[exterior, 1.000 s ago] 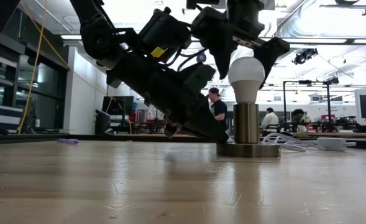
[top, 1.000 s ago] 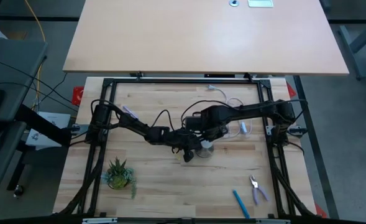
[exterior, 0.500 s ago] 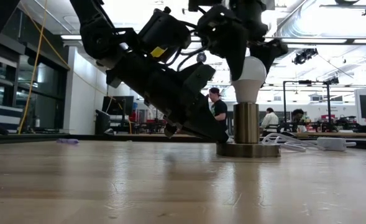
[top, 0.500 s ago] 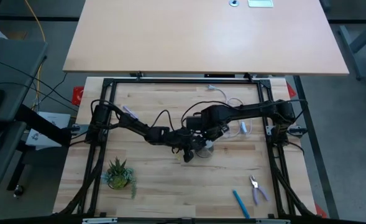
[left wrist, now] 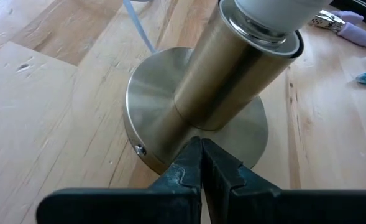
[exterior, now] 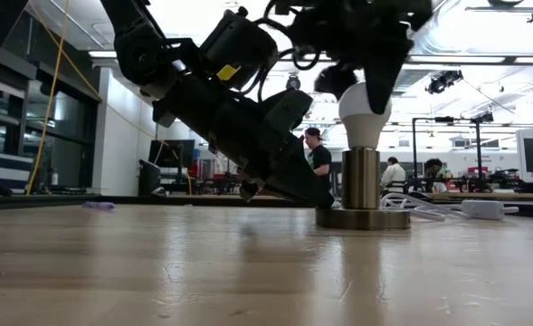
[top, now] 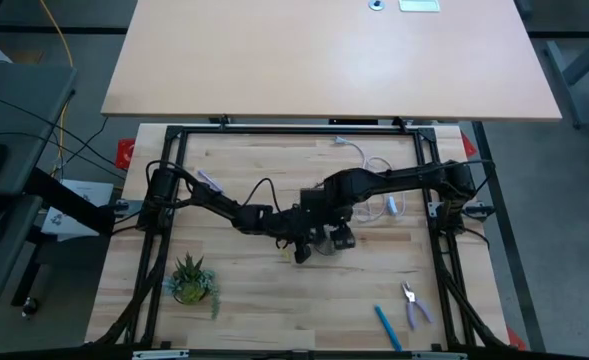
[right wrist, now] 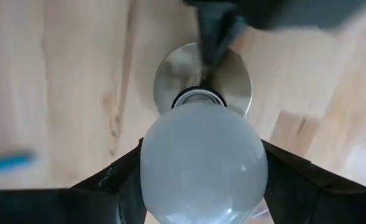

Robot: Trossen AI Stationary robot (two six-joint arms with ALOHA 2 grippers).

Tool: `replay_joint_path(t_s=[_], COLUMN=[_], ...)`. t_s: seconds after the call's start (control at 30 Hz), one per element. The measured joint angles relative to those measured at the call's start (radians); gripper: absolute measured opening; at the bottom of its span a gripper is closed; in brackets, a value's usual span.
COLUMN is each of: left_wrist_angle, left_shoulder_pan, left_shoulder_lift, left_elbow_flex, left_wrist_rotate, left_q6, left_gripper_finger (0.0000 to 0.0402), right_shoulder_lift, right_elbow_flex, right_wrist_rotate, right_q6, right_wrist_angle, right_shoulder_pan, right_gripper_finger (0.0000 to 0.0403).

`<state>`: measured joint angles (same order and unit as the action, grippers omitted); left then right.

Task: Screw lightbulb
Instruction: Remove the lightbulb from the lamp

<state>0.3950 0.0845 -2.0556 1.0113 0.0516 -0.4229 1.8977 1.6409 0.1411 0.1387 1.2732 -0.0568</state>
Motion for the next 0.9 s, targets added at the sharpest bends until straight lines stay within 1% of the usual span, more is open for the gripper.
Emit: replay_joint_path(t_s=[0.13, 0.2, 0.27, 0.33, 0.43, 0.5, 0.67, 0.9], left_wrist_angle=[-0.003, -0.003, -0.003, -0.003, -0.003, -0.003, -0.003, -0.003], left_shoulder_pan=[-0.001, -0.001, 0.000, 0.000, -0.001, -0.001, -0.002, -0.002], left_shoulder_lift=[0.000, 0.000, 0.000, 0.000, 0.000, 0.000, 0.000, 0.000], left_elbow_flex=[0.000, 0.000, 0.000, 0.000, 0.000, 0.000, -0.001, 0.000], left_wrist_rotate=[-0.002, -0.001, 0.000, 0.000, 0.006, 0.012, 0.020, 0.017], left_q6=[-0.002, -0.002, -0.002, -0.002, 0.014, 0.016, 0.017, 0.016], left_gripper_finger=[0.0000, 0.0000, 0.0000, 0.0000, 0.0000, 0.0000, 0.0000, 0.0000], right_shoulder_lift=[0.000, 0.000, 0.000, 0.000, 0.000, 0.000, 0.000, 0.000], right_elbow_flex=[0.001, 0.002, 0.002, 0.002, 0.002, 0.002, 0.001, 0.001], right_wrist_rotate=[-0.001, 0.000, 0.002, -0.009, -0.083, -0.110, -0.099, -0.086], right_q6=[0.306, 0.390, 0.389, 0.338, 0.249, 0.232, 0.268, 0.265], right_wrist_angle=[-0.017, -0.024, -0.036, -0.042, -0.042, -0.041, -0.043, -0.051], right_shoulder_pan=[-0.012, -0.018, -0.024, -0.030, -0.039, -0.041, -0.030, -0.029], right_gripper_finger=[0.0243, 0.0243, 0.0244, 0.0244, 0.0244, 0.0245, 0.0245, 0.0245])
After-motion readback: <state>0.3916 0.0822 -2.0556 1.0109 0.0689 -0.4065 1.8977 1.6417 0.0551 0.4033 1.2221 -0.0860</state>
